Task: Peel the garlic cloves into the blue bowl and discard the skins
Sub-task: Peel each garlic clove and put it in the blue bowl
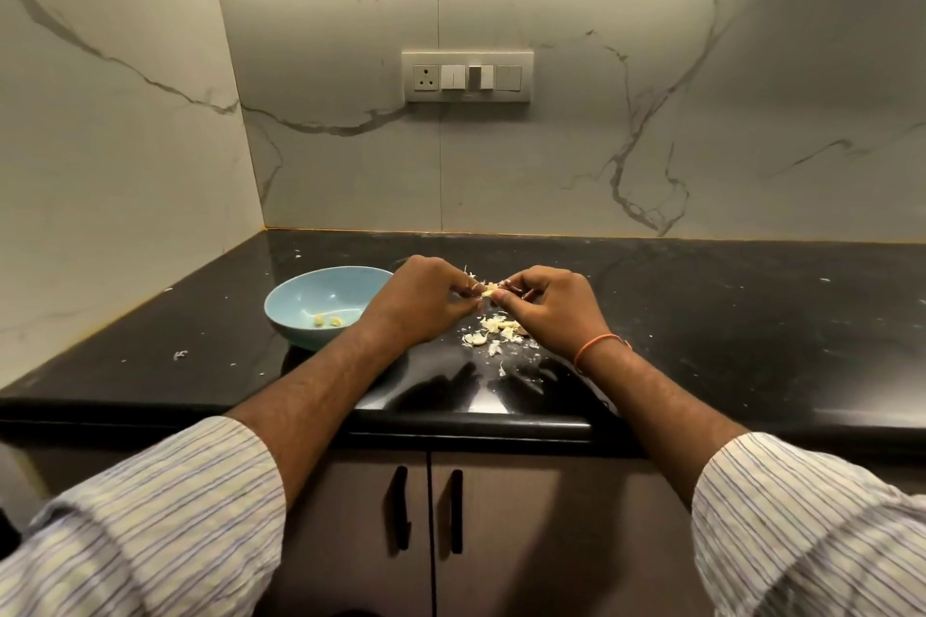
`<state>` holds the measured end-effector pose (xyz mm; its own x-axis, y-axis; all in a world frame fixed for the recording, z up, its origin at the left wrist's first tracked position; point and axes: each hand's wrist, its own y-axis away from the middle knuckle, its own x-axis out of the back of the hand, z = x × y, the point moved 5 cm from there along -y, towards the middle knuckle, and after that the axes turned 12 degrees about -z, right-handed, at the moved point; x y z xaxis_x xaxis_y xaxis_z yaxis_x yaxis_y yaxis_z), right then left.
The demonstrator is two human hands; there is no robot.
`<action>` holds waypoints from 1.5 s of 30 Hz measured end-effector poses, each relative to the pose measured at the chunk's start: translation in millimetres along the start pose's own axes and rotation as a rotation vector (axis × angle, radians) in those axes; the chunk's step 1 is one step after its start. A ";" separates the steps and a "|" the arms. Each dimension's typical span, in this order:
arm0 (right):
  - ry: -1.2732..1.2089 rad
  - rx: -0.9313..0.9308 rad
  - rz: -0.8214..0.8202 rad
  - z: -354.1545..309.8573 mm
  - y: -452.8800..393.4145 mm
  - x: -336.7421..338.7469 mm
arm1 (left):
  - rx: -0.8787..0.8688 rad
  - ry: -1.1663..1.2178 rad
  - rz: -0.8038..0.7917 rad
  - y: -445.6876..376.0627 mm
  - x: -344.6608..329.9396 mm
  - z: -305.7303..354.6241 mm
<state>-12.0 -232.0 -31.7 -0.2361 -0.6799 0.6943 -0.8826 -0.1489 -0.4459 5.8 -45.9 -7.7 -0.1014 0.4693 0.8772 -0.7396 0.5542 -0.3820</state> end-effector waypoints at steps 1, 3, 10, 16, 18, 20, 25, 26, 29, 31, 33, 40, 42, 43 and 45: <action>-0.006 0.009 -0.005 -1.3 -0.6 -0.1 | -0.016 0.000 0.011 0.8 0.5 0.2; -0.017 0.035 -0.015 -4.3 -1.0 -0.5 | -0.049 0.001 0.025 2.7 2.6 0.1; -0.284 0.014 -0.183 -2.9 -3.3 -4.2 | -0.107 0.074 -0.037 12.0 8.4 -4.5; -0.559 -0.026 -0.224 -4.0 1.0 -3.5 | -0.078 0.207 0.023 14.7 18.7 -4.1; -0.590 -0.041 -0.192 -2.3 0.9 -0.3 | -0.052 0.275 0.063 16.4 22.5 -6.4; -0.491 -0.068 -0.158 1.5 0.6 2.9 | -0.055 0.313 0.101 18.8 26.5 -8.9; -0.130 -0.181 -0.203 14.6 1.6 1.1 | -0.064 0.289 0.136 21.8 30.6 -12.6; -0.095 -0.194 -0.225 15.8 1.8 -0.2 | -0.059 0.288 0.135 22.1 30.6 -13.2; -0.015 -0.184 -0.263 10.5 2.3 -0.5 | -0.042 0.285 0.136 22.1 31.0 -17.3; 0.033 -0.105 -0.219 -3.0 0.3 2.5 | -0.028 0.281 0.130 22.0 31.8 -20.5; 0.017 0.007 -0.158 -22.1 -3.1 4.2 | -0.022 0.256 0.111 21.9 31.8 -22.4; -0.076 0.119 -0.068 -66.4 -29.0 -14.5 | 0.010 0.159 0.135 36.6 51.7 -37.8; -0.109 0.110 -0.091 -73.3 -37.3 -28.5 | 0.047 0.134 0.147 46.2 60.9 -48.6; -0.121 0.106 -0.107 -76.8 -40.4 -36.0 | 0.066 0.121 0.144 49.9 64.0 -54.4; -0.143 0.105 -0.139 -87.2 -47.3 -53.9 | 0.120 0.076 0.132 59.1 71.0 -68.6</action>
<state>6.9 -125.7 1.2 -0.0483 -0.7411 0.6697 -0.8538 -0.3174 -0.4127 0.6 67.3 12.1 -0.1559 0.5858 0.7953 -0.7977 0.4003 -0.4511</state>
